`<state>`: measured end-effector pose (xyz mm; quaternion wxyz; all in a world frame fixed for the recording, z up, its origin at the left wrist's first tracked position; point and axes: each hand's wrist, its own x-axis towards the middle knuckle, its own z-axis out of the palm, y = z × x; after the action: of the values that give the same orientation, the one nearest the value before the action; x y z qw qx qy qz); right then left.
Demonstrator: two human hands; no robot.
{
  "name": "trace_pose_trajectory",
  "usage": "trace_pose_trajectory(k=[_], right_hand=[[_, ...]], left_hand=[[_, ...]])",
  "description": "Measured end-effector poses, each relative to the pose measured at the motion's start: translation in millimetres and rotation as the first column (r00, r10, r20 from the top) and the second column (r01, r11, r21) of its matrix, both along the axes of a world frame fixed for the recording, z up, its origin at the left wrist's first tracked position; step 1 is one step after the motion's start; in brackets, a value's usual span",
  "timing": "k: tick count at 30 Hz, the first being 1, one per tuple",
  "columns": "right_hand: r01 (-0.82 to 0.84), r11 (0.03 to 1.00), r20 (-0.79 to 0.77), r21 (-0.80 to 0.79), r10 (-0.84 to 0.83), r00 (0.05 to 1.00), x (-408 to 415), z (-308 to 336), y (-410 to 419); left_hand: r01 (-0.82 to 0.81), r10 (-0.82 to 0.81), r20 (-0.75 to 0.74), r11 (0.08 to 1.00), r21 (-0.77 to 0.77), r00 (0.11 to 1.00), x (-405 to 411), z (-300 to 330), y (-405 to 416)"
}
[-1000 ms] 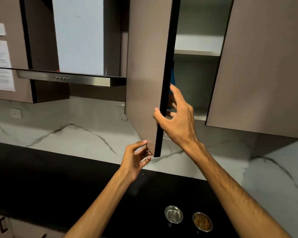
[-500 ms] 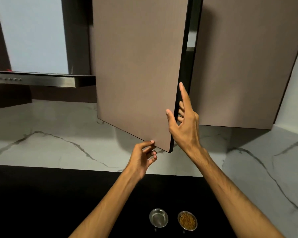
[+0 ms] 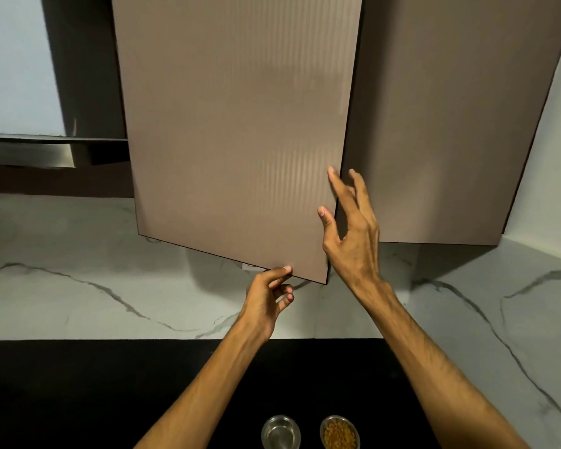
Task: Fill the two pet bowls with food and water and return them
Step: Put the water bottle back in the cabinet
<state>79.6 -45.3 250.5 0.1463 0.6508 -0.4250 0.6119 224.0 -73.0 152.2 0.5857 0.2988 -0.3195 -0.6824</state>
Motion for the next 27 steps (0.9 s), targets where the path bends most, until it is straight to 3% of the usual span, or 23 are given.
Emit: trace_pose_trajectory(k=[16, 27], right_hand=[[0.406, 0.914, -0.175, -0.009, -0.401, 0.899, -51.0, -4.6, -107.9], [0.508, 0.861, -0.234, -0.011, -0.496, 0.836, -64.1, -6.3, -164.2]], left_hand=[[-0.054, 0.054, 0.021, 0.998, -0.023, 0.998, -36.7, -3.4, -89.3], [-0.099, 0.099, -0.012, 0.995, -0.007, 0.995, -50.0, -4.9, -134.3]])
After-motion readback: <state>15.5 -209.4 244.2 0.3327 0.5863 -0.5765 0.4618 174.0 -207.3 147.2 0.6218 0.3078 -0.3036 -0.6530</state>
